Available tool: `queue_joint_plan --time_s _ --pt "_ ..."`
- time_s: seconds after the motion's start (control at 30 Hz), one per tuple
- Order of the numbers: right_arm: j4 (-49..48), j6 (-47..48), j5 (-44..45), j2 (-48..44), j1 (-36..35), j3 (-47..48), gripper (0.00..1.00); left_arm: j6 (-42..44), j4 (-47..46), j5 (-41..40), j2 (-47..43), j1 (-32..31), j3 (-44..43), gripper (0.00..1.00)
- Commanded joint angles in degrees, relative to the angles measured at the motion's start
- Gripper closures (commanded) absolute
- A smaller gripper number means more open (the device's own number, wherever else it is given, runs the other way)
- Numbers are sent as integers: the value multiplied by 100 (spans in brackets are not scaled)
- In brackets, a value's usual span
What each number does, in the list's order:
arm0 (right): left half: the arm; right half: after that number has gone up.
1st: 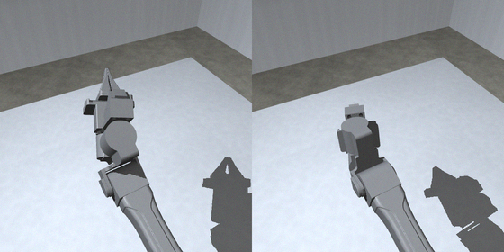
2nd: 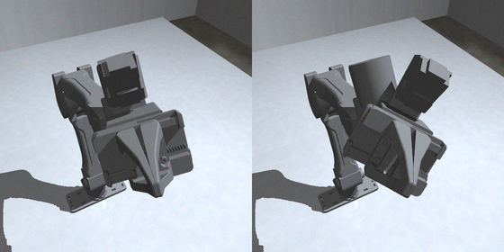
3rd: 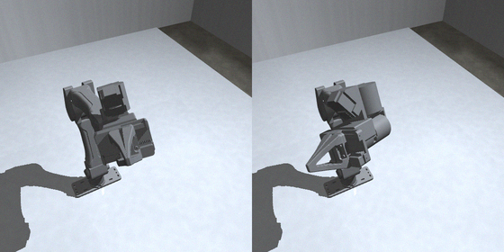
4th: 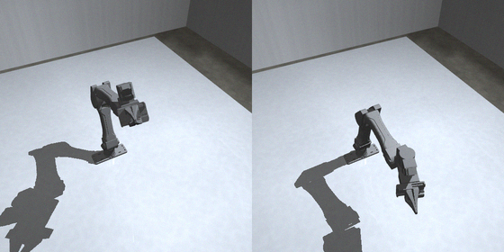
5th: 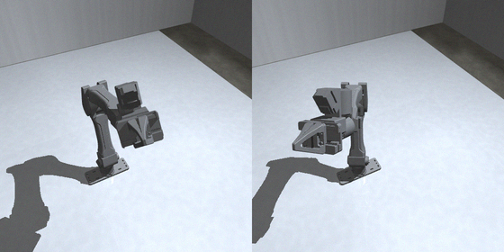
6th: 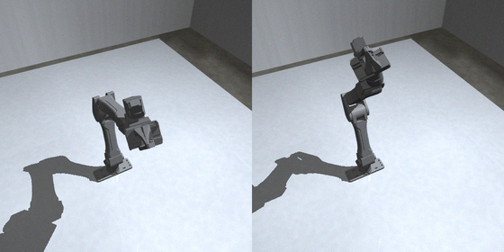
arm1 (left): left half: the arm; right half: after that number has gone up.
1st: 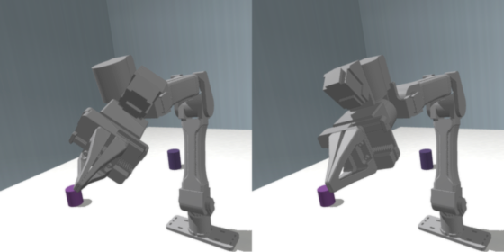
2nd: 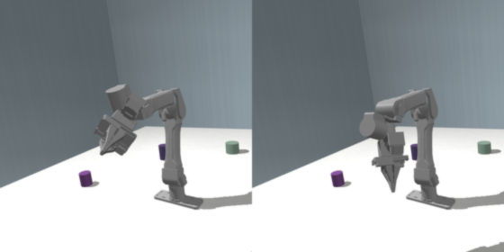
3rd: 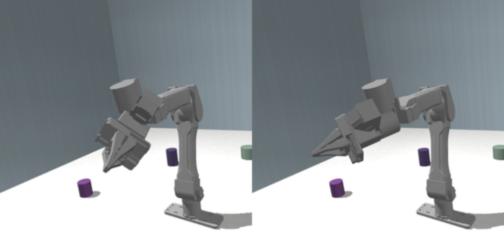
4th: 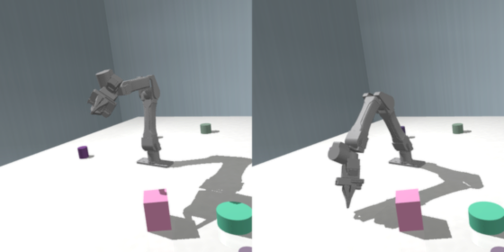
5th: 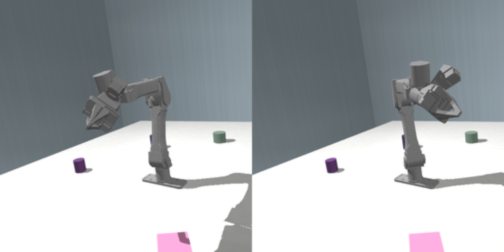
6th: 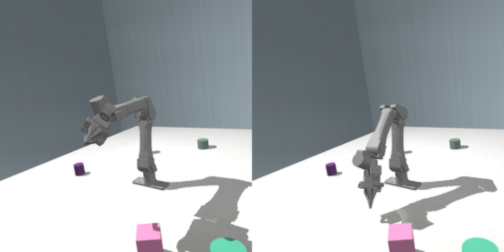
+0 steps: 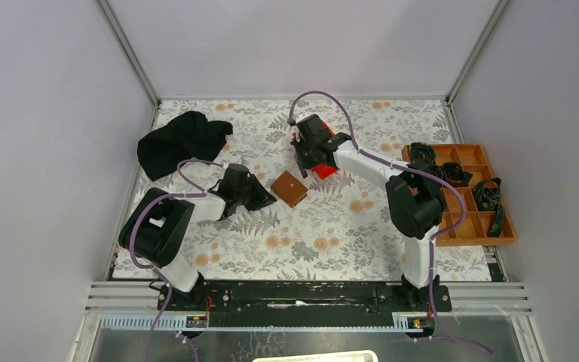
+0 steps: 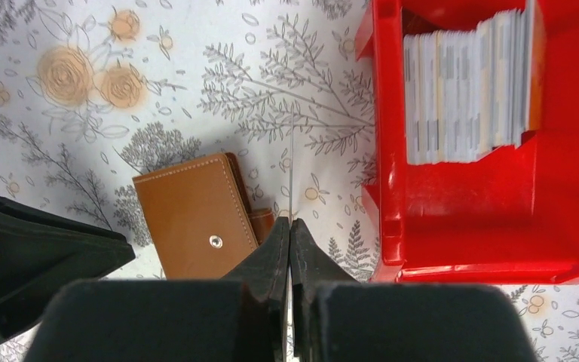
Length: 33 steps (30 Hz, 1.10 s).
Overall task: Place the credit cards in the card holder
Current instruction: Adjust the storage box at the center of the board, then open the card holder at the center of the board.
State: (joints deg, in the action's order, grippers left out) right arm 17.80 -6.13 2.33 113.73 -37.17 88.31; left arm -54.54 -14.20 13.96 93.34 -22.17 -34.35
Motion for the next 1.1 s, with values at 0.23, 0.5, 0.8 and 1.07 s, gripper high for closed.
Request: queue_joint_plan --time_s 0.23,0.5,0.8,1.07 --pt "92 -57 -327 -224 3 -292 100 29 910 -102 534 -274 19 74" --pt "92 -379 -868 -233 6 -312 100 40 921 -142 596 -268 -19 74" --pt "143 -597 -1203 -400 7 -398 100 62 911 -184 680 -271 -63 74" --pt "220 -767 -1341 -582 54 -399 100 42 1059 -413 481 -270 24 74"
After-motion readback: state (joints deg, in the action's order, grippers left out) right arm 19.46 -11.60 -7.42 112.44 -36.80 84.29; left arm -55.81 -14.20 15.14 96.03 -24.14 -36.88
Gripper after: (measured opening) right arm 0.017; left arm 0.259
